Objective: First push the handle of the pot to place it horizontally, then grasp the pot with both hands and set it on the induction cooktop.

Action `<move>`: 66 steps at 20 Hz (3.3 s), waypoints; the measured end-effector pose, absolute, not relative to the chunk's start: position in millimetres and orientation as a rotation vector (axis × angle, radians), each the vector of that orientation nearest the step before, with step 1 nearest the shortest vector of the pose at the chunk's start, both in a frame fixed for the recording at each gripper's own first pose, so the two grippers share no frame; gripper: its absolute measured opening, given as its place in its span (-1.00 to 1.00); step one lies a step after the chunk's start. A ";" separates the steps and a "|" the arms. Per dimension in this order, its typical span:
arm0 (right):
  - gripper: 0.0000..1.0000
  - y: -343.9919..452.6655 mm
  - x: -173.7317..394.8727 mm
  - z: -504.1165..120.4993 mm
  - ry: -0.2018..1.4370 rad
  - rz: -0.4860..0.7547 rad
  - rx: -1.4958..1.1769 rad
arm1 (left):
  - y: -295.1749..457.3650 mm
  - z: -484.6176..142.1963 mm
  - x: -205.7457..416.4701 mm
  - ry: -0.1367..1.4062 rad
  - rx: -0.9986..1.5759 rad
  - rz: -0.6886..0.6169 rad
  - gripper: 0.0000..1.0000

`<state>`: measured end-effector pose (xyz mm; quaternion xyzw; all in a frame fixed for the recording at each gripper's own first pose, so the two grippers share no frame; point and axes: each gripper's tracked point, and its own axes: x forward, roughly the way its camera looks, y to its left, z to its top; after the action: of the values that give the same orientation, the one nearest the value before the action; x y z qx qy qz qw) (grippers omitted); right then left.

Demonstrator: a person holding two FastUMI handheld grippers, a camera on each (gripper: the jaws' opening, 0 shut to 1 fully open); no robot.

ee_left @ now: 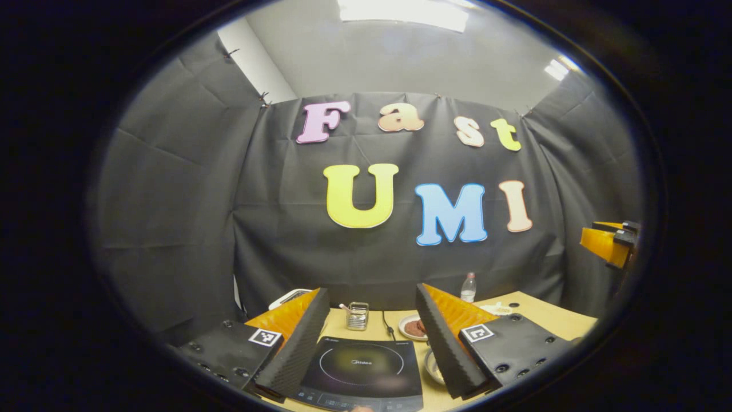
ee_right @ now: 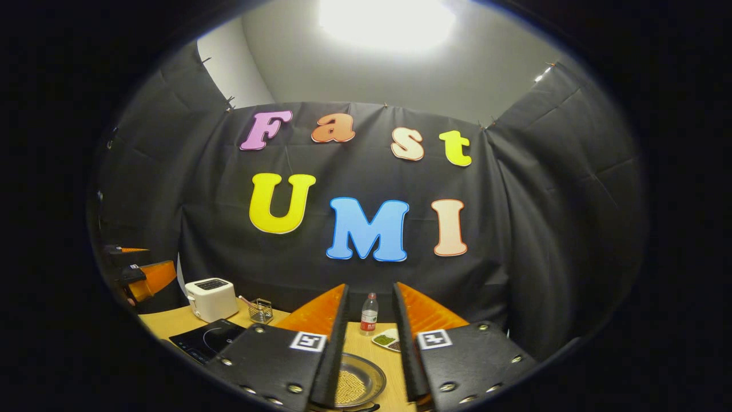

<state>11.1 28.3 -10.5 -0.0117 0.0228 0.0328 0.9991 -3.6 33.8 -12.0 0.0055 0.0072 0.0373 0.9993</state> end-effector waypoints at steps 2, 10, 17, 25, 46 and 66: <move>-0.44 43.1 6.4 -10.6 0.047 0.099 -0.019 | 38.9 -10.2 -6.4 0.009 0.015 0.078 0.96; -0.92 101.5 -4.0 -40.3 0.140 0.254 -0.034 | 70.4 -6.1 -14.0 -0.011 0.023 0.084 0.97; -0.91 154.0 -24.7 -92.5 0.296 0.361 -0.044 | 110.1 -16.6 -13.0 -0.007 0.025 0.090 1.00; -0.91 177.4 -51.4 -174.8 0.530 0.580 -0.132 | 120.0 -34.1 0.8 0.017 0.000 0.143 0.97; -0.91 89.5 -106.4 -342.1 1.089 0.808 -0.204 | 39.6 -63.4 32.0 0.115 0.062 0.222 1.00; -0.98 15.1 -38.6 -364.8 1.123 0.520 -0.131 | -3.7 -67.8 50.6 0.130 0.070 0.227 0.86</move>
<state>-38.6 15.1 -364.8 -0.0615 0.5258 0.2436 0.8126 50.6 -3.7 -67.8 0.0346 0.0648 0.1131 0.9909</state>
